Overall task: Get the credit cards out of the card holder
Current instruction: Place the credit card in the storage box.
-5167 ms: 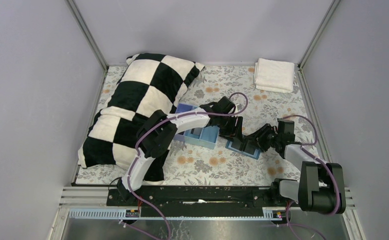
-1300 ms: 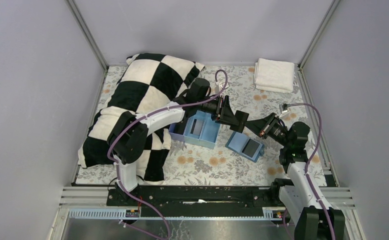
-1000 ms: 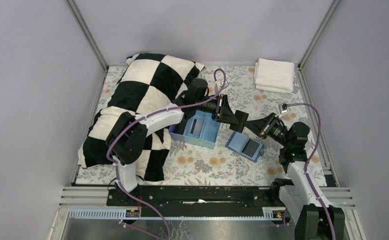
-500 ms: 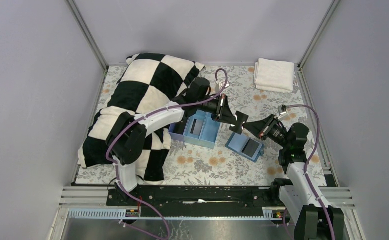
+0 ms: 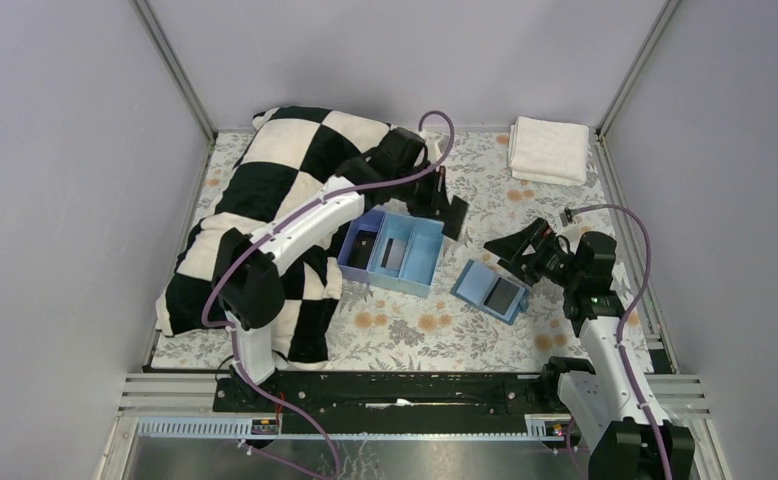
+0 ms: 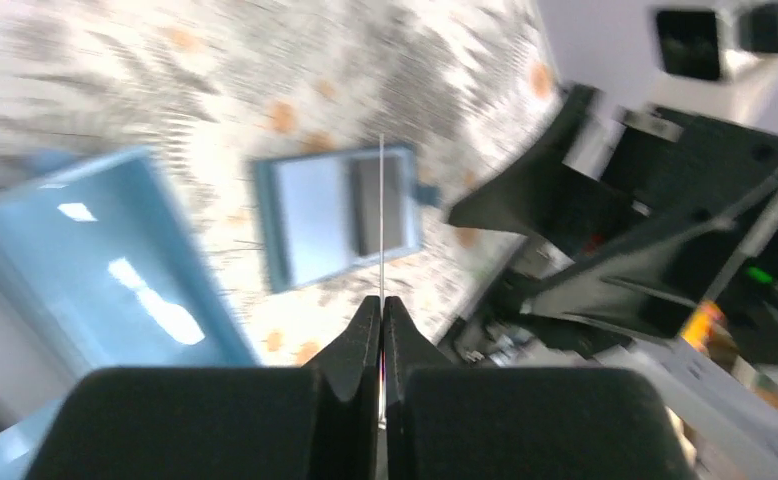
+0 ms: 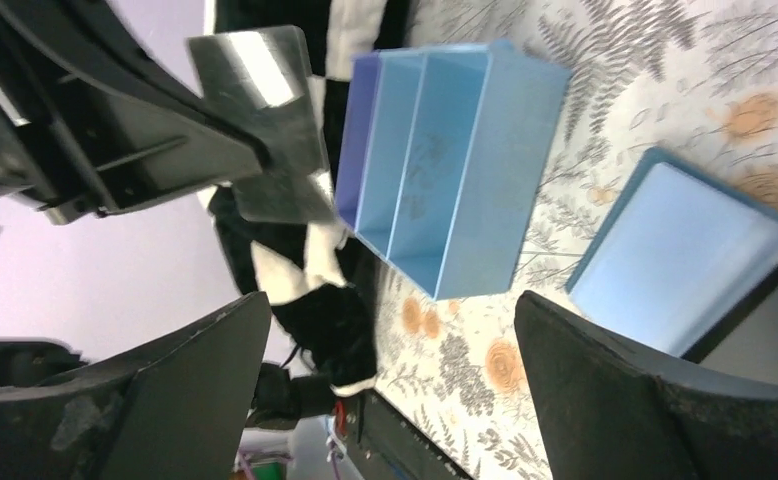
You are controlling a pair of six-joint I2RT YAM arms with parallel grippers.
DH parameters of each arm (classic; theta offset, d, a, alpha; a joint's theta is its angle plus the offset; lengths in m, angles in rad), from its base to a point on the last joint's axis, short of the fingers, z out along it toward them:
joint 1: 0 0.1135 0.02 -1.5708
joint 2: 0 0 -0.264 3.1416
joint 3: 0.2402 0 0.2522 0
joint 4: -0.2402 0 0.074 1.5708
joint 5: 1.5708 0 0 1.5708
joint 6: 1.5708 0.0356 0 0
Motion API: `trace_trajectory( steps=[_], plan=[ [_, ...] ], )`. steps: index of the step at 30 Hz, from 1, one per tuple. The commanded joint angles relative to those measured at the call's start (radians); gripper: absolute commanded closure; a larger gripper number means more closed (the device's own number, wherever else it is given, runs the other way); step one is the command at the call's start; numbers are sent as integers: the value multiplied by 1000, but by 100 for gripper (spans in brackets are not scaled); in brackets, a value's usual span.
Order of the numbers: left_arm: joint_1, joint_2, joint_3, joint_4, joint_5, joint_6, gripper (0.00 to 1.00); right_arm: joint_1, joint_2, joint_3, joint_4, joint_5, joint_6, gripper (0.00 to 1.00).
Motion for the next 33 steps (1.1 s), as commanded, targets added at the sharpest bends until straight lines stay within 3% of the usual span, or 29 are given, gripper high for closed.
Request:
trace_trajectory(
  steps=[1, 7, 12, 16, 24, 33],
  plan=[
    [10, -17, 181, -407, -534, 183, 100, 4, -20, 121, -242, 139, -158, 0],
    [13, -28, 131, -554, -1102, 207, 100, 4, -68, 161, -336, 269, -214, 0],
    [13, 22, 60, -578, -1279, 163, 100, 4, -87, 161, -380, 300, -241, 0],
    [13, 35, -15, -525, -1315, 141, 100, 4, -70, 169, -372, 298, -238, 0],
    [5, 22, -109, -452, -1208, 135, 100, 4, -49, 173, -345, 276, -226, 0],
    [-53, -48, -142, -484, -1361, 74, 100, 4, -54, 158, -342, 270, -221, 0]
  ],
)
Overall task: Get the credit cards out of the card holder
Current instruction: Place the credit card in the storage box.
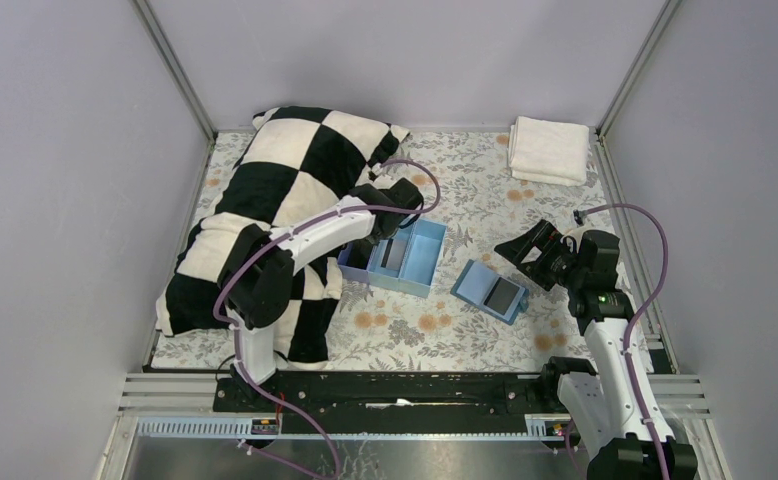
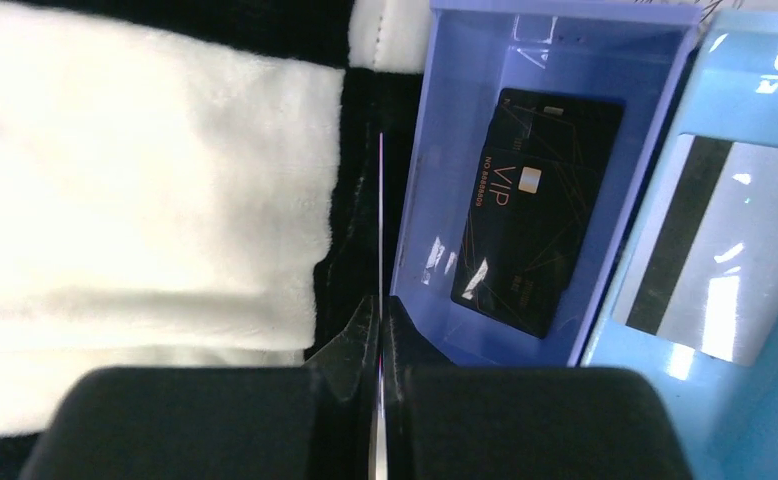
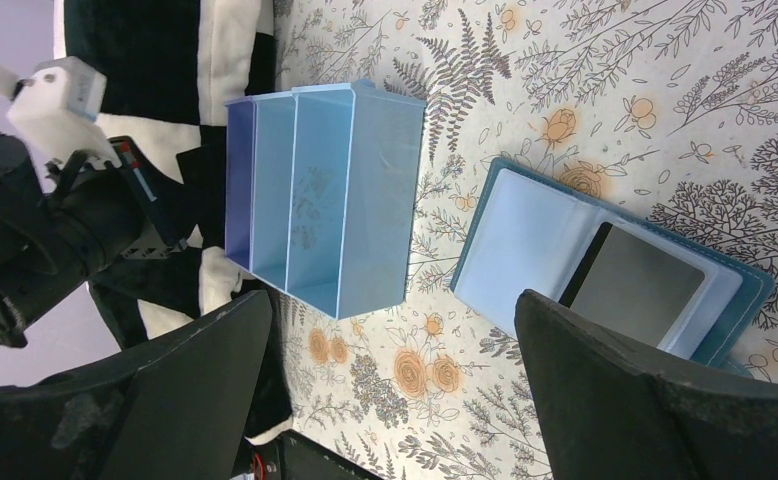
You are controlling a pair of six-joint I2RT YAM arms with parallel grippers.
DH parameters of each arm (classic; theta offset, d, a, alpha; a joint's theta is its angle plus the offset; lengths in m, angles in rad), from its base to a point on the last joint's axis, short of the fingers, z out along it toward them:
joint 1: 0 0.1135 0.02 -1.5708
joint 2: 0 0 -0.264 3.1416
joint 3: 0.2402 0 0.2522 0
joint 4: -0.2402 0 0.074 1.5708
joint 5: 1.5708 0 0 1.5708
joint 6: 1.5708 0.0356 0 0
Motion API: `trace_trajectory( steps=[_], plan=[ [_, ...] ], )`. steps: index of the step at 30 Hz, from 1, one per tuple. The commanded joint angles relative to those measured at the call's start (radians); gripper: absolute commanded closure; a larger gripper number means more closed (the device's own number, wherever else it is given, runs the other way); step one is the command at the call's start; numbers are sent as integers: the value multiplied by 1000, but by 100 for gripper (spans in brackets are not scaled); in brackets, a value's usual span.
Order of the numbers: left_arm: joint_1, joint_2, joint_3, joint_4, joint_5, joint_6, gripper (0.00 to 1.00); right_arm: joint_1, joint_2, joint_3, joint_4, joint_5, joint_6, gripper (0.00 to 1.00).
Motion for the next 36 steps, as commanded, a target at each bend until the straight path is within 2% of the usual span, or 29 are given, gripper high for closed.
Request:
trace_trajectory(
  steps=[1, 8, 11, 16, 29, 36],
  plan=[
    [-31, -85, 19, 0, -95, -49, 100, 4, -7, 24, 26, -8, -5, 0],
    [-98, -7, 115, -69, -108, -80, 100, 4, -13, 17, 25, -9, -4, 0],
    [-101, 14, 98, -54, -93, -98, 100, 4, -20, 11, 22, -3, -4, 0],
    [-97, 57, 42, -24, -144, -117, 100, 4, -17, 8, 24, -4, -5, 0],
    [-87, 144, 16, -8, -146, -115, 100, 4, -3, -4, 44, -27, -7, 0],
    [-87, 153, 29, -8, -104, -88, 87, 4, 4, -8, 51, -35, -3, 0]
  ],
)
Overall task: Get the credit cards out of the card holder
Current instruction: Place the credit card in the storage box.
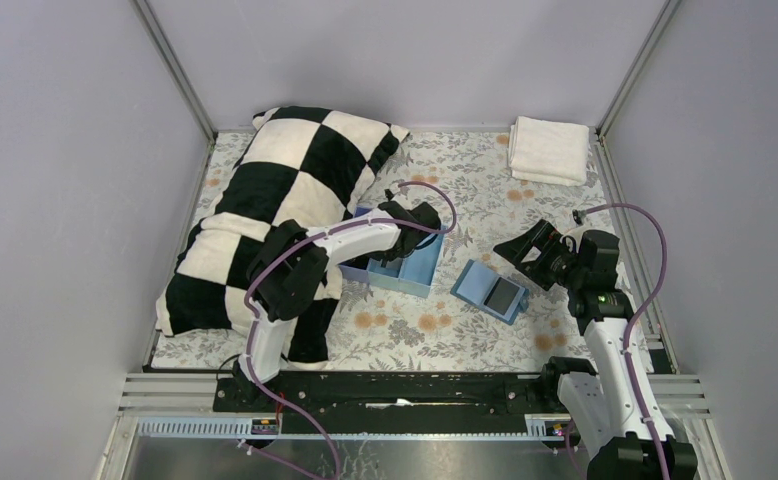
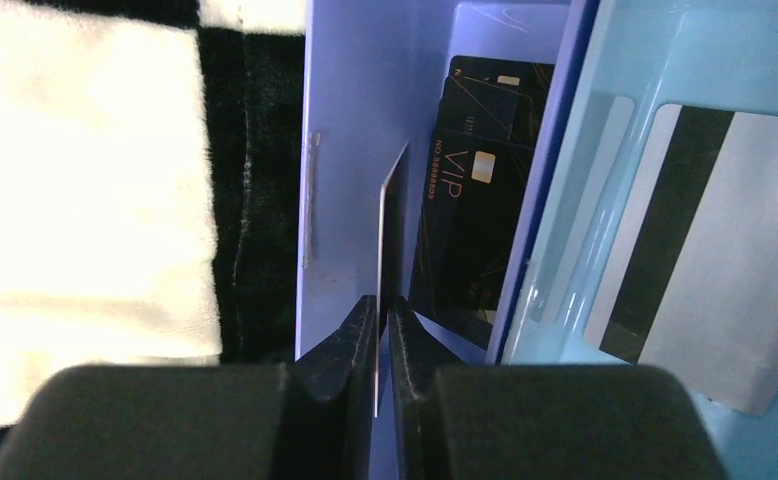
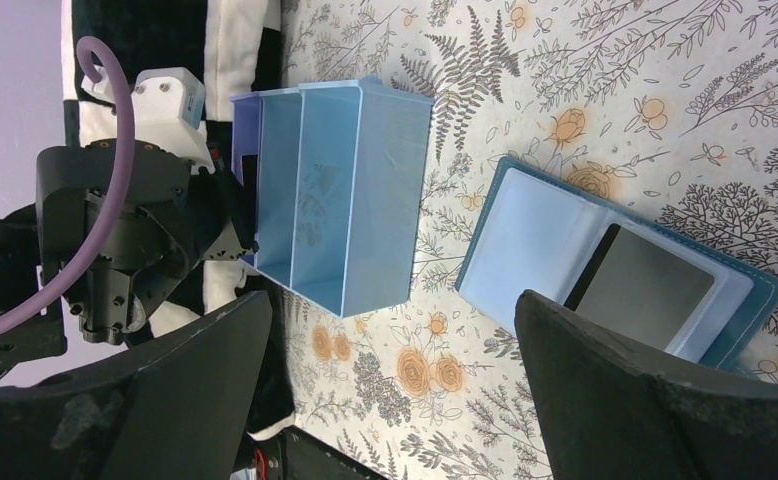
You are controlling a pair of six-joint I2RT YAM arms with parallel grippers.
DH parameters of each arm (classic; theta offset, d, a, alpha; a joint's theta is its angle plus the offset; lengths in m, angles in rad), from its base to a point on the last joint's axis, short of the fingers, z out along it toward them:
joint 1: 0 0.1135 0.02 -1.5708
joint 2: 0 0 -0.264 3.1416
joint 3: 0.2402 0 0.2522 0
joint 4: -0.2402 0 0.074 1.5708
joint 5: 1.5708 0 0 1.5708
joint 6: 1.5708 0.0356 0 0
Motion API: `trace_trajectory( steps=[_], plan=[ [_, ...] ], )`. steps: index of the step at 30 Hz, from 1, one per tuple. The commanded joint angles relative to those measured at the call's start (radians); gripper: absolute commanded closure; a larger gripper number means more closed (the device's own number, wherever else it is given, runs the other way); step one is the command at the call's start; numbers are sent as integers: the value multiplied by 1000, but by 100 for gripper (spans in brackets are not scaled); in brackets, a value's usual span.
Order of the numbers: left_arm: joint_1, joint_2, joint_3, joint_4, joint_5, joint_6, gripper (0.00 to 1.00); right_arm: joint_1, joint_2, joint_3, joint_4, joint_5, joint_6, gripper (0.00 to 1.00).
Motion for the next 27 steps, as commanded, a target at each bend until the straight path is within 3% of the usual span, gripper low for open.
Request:
trace_trajectory(
  steps=[1, 12, 17, 27],
  plan=[
    [5, 12, 17, 13, 20, 11, 86, 4, 1, -7, 39, -17, -1, 0],
    [2, -33, -15, 73, 164, 88, 83, 4, 18, -4, 69, -28, 9, 0],
    [1, -81, -8, 79, 237, 105, 69, 4, 38, -8, 46, -1, 0, 0],
    [-84, -195, 217, 20, 299, 73, 66, 4, 182, 47, -211, 228, -101, 2]
  ],
)
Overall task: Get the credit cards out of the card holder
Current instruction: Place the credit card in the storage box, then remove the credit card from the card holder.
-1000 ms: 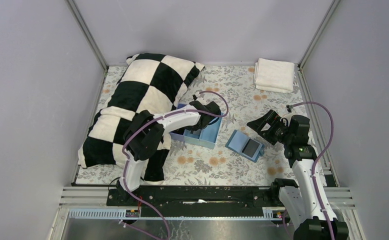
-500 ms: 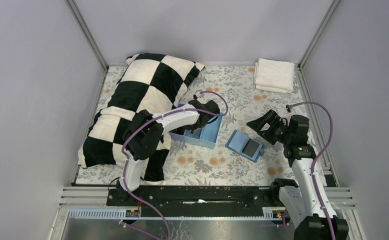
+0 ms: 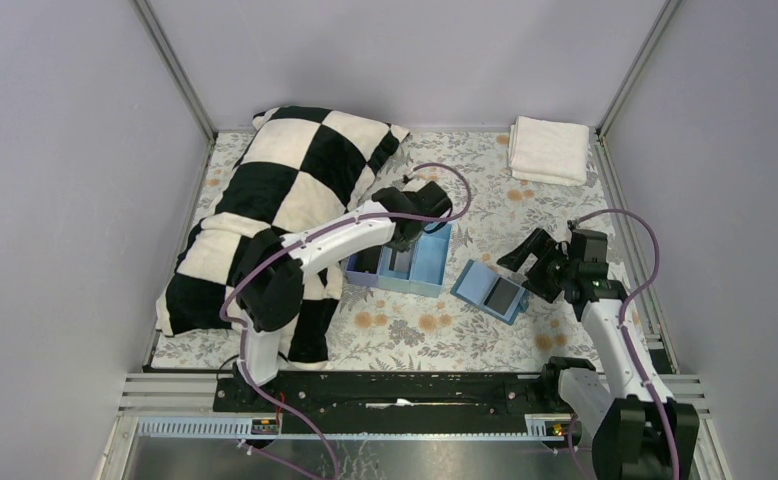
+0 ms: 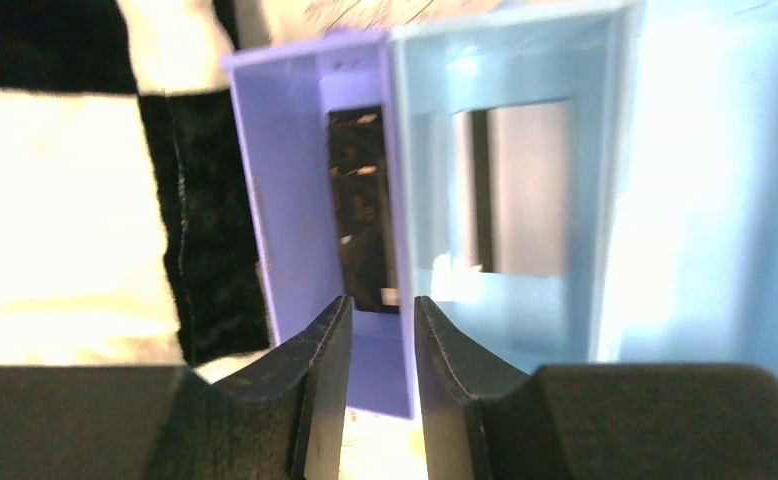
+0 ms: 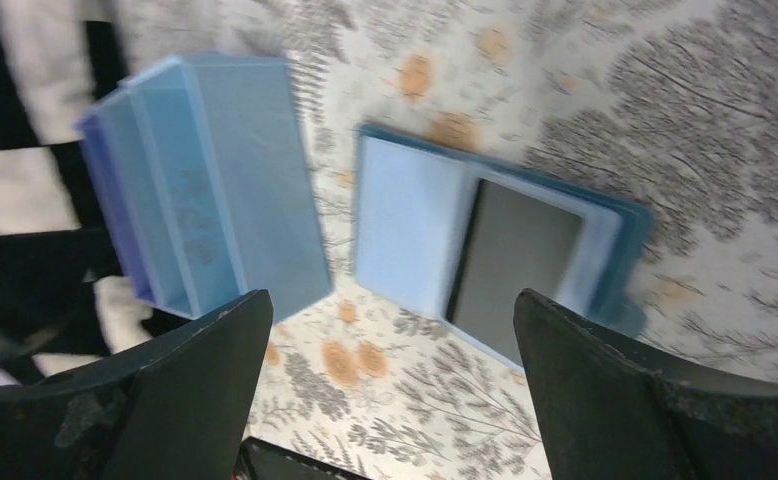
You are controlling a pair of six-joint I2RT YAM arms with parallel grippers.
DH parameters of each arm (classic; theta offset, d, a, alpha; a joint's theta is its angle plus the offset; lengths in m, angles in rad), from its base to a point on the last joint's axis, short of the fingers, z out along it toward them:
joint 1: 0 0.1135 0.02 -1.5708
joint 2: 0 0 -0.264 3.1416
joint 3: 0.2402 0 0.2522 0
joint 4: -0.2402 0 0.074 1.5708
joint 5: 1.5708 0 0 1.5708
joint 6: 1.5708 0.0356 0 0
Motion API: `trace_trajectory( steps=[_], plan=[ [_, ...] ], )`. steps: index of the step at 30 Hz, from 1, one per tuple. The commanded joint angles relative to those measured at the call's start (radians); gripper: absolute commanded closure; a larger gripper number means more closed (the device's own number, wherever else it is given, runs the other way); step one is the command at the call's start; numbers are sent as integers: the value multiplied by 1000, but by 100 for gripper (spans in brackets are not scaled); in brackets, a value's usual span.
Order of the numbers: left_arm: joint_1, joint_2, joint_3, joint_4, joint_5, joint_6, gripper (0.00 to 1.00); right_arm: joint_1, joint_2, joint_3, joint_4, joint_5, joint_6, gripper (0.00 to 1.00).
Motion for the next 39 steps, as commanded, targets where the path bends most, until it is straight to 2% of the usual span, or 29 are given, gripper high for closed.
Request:
trace_trajectory(
  steps=[1, 3, 5, 10, 12, 15, 19, 23, 29, 39],
  plan=[
    [-75, -103, 141, 22, 100, -26, 66, 6, 57, 46, -145, 131, -74, 4],
    [-109, -112, 145, 98, 206, -26, 65, 21, 45, 39, -172, 181, -78, 8],
    [-123, -111, 113, 194, 376, -41, 62, 35, 33, 36, -185, 221, -80, 13],
    [-126, -26, 100, 359, 786, -73, 57, 44, 39, 26, -151, 181, -56, 38],
    [-130, 8, 84, 435, 889, -102, 57, 45, 53, 8, -130, 171, -47, 49],
    [-131, 60, 92, 490, 933, -134, 57, 46, 82, -19, -94, 170, -37, 60],
    [-129, 118, 99, 565, 989, -154, 57, 46, 115, -43, -42, 151, -39, 69],
    [-132, 194, 118, 601, 1039, -180, 57, 45, 156, -50, -26, 153, -43, 70],
    [-128, 229, 127, 593, 976, -156, 58, 45, 166, -72, -18, 168, -45, 67],
    [-97, 290, 134, 576, 984, -138, 59, 46, 200, -99, 18, 172, -32, 67]
  ],
)
